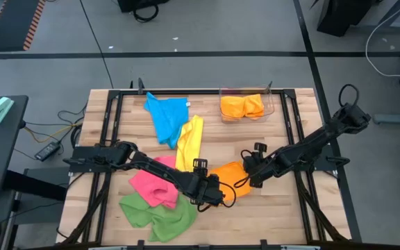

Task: Fold microfiber towels
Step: Fold the orange microfiber cloth

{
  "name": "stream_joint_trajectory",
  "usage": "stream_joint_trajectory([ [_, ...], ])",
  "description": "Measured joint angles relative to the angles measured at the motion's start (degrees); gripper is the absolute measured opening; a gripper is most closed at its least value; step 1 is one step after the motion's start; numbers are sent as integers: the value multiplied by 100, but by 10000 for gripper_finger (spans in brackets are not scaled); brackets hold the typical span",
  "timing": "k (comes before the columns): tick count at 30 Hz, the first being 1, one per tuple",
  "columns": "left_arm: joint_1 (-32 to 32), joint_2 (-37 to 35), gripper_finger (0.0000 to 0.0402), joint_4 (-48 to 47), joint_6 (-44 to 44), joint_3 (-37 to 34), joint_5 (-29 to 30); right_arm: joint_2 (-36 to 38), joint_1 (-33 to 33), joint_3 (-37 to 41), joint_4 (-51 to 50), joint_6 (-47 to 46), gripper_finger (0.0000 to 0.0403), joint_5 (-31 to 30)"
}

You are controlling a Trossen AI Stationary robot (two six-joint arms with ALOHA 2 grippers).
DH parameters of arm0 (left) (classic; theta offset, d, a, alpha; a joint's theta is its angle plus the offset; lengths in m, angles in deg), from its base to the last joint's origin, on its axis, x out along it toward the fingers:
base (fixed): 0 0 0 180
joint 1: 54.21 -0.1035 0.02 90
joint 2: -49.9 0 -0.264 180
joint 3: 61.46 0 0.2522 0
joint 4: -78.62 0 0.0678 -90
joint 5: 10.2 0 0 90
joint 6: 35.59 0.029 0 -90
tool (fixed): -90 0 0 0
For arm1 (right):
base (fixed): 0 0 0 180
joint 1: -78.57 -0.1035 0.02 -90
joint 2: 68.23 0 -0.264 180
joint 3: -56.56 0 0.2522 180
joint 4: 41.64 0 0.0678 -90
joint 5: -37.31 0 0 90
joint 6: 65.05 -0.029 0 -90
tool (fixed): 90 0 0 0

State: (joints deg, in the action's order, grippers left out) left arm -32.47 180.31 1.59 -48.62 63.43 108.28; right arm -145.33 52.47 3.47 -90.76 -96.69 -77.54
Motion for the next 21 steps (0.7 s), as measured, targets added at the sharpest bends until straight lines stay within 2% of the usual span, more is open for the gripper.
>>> stream_joint_trajectory([
  [3, 88, -1, 164, 398, -137, 0, -12, 266, -249, -51, 158, 51, 181, 162],
  [6, 141, 79, 153, 1024, -152, 11, 0, 498, -638, 150, 1048, 401, 179, -68],
  [9, 135, 230, 141, 1249, 15, 2, 3, 572, -952, 468, 1900, 713, 178, -229],
  [14, 16, 353, 121, 977, 46, 0, 19, 549, -1141, 1118, 3075, 872, 177, -258],
  [19, -36, 476, 103, 456, -326, -4, -78, 423, -1068, 1829, 4416, 916, 177, -251],
  [21, -33, 520, 98, 513, -440, 0, -162, 435, -1040, 2045, 4723, 901, 177, -258],
])
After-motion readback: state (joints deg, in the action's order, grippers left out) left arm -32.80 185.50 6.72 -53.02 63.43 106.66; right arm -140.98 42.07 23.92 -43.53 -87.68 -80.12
